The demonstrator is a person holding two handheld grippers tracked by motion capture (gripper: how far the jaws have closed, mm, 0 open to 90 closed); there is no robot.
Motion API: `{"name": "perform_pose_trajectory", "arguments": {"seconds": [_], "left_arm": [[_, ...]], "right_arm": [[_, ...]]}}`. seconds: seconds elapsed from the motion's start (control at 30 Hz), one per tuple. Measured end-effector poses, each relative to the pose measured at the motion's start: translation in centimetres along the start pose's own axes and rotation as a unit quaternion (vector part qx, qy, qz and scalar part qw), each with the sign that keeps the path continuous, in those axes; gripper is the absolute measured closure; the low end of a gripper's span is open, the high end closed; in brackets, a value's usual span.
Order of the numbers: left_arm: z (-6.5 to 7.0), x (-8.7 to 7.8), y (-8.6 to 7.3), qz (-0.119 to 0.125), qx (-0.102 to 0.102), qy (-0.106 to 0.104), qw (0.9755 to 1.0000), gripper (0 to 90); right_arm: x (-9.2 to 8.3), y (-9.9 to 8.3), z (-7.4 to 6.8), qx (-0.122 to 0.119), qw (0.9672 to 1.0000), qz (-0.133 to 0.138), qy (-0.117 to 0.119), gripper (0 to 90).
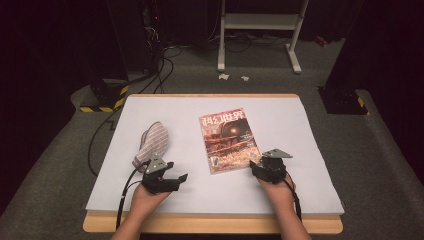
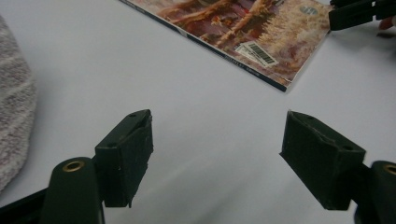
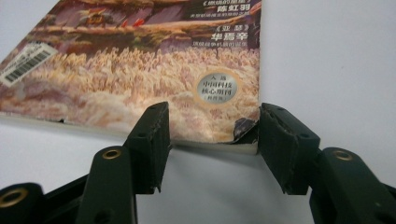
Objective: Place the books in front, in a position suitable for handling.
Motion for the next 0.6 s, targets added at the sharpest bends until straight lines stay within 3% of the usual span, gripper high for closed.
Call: {"name": "perform_pose_trajectory", "arguments": {"seconds": [0.17, 0.43, 0.6], "left_arm": [[0.6, 1.3, 0.5, -0.021, 0.000, 0.007, 0.9998, 26.2], [1.6, 3.9, 1.4, -0.025, -0.017, 0.014, 0.9994, 28.7], [2.1, 5.1, 2.0, -0.026, -0.024, 0.012, 0.9993, 29.2]], "right_arm": [[-0.2, -0.1, -0.1, -0.006, 1.0000, -0.001, 0.005, 45.6], [0.1, 0.3, 1.3, 0.008, 0.9999, 0.003, 0.006, 46.7], [0.5, 0.6, 0.9, -0.001, 0.9998, 0.000, 0.019, 50.4]]}}
Point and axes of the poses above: each handheld gripper's, and its own axes: x roughly forward along the jaws, y roughly out of its top, z roughly to its right, the point moved 3 cm from there along x, roughly forward along the jaws, and after that the axes turned 15 degrees about -x, right-handed, at the moved point
